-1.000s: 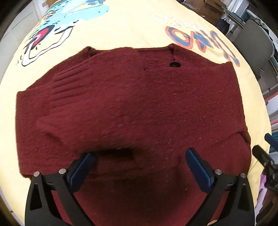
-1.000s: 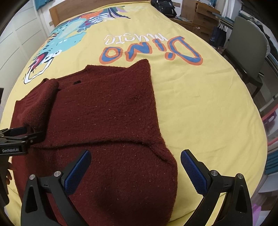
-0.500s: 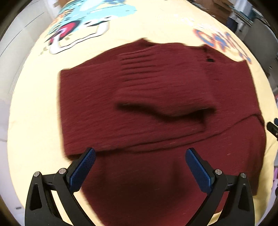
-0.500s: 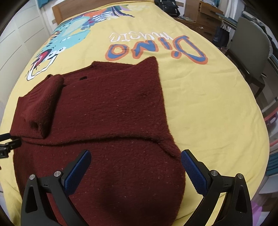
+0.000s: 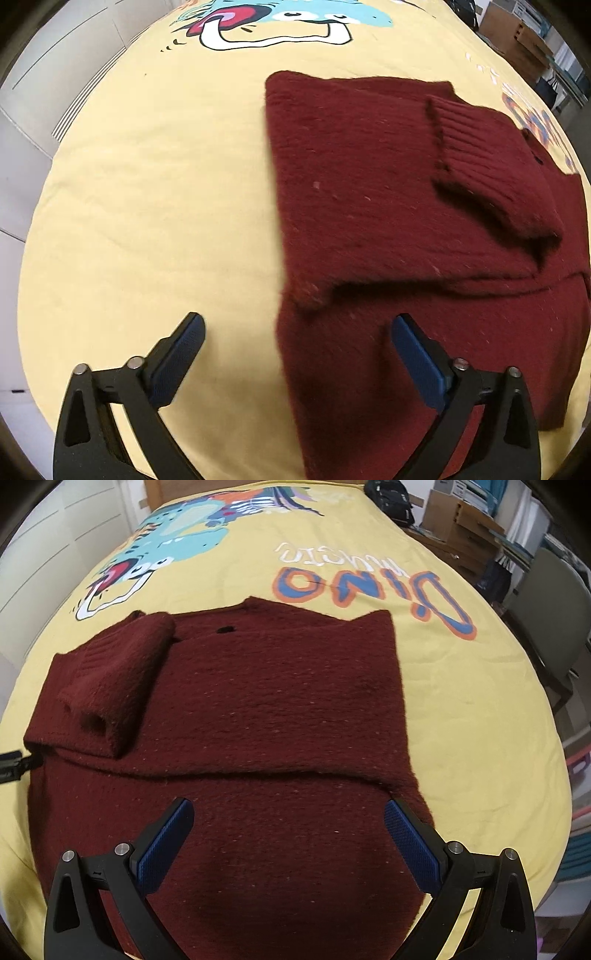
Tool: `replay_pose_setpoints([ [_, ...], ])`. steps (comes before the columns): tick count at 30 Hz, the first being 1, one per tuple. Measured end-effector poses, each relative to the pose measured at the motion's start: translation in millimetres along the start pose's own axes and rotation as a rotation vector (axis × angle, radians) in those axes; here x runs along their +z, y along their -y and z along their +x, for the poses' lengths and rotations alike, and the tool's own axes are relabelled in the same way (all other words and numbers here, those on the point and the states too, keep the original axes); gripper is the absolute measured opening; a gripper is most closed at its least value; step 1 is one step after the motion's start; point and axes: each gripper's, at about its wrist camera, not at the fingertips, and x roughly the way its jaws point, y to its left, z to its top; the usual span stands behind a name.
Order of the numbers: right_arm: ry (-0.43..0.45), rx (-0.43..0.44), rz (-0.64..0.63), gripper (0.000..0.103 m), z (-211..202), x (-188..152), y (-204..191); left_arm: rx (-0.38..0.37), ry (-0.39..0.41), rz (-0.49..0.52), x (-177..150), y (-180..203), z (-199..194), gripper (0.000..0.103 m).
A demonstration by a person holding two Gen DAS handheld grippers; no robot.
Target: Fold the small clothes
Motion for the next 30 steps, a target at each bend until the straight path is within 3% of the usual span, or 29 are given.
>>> replay_pose_setpoints([
  [5,-0.001,-0.012,-0.034,0.103,-1,4,-14,-0.010,0.017,0.023,10,-3,14,0.066],
  [8,0.005,-0.015,-0.050,0.103,-2,10,-22,-0.037,0.040,0.033,12,-2,15,0.036],
  [12,0.022,0.018,-0.078,0.103,-5,23,-43,-0.079,0.040,0.056,13,2,16,0.015],
  [22,0.061,0.082,-0.334,0.103,1,66,-150,-0.133,0.041,0.026,8,-16,19,0.013],
  [30,-0.023,0.068,-0.502,0.102,59,87,-227,-0.119,0.033,0.032,21,-21,26,0.013],
])
